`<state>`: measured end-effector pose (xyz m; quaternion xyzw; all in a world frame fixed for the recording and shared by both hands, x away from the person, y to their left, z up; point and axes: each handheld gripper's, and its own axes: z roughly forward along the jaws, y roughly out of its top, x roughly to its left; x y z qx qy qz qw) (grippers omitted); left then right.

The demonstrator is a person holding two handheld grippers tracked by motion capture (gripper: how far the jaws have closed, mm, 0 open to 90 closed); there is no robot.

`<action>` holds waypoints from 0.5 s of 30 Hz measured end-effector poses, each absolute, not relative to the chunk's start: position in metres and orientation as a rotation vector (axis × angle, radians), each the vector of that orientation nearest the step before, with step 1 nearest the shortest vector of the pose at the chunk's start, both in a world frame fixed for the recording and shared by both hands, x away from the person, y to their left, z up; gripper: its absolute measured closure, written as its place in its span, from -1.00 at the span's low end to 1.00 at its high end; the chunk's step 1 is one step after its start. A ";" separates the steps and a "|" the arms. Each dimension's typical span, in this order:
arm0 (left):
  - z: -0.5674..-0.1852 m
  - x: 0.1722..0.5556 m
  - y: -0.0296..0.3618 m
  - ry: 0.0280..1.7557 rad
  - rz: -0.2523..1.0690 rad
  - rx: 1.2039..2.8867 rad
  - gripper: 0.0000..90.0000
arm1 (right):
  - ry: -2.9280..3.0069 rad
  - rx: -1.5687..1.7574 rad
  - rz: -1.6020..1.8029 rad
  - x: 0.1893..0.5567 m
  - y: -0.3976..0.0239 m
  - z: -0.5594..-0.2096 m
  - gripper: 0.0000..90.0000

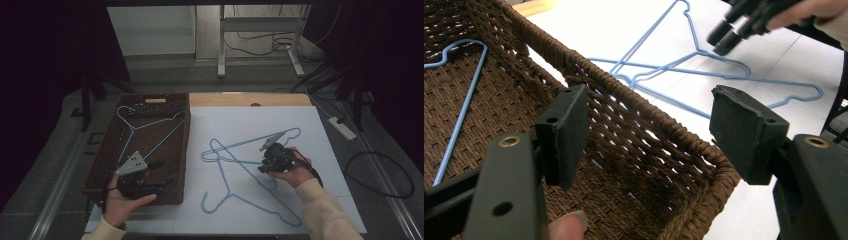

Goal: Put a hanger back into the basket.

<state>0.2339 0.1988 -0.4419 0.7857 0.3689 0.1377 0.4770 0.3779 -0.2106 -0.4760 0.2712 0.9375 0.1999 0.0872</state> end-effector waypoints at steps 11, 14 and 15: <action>-0.442 0.234 0.202 0.903 0.338 1.916 -0.27 | 2.900 0.676 0.430 0.417 -0.180 -0.487 0.12; -0.442 0.234 0.202 0.903 0.339 1.916 -0.27 | 2.938 0.622 0.394 0.422 -0.169 -0.490 0.14; -0.441 0.234 0.202 0.903 0.340 1.915 -0.27 | 2.943 0.611 0.382 0.423 -0.167 -0.491 0.15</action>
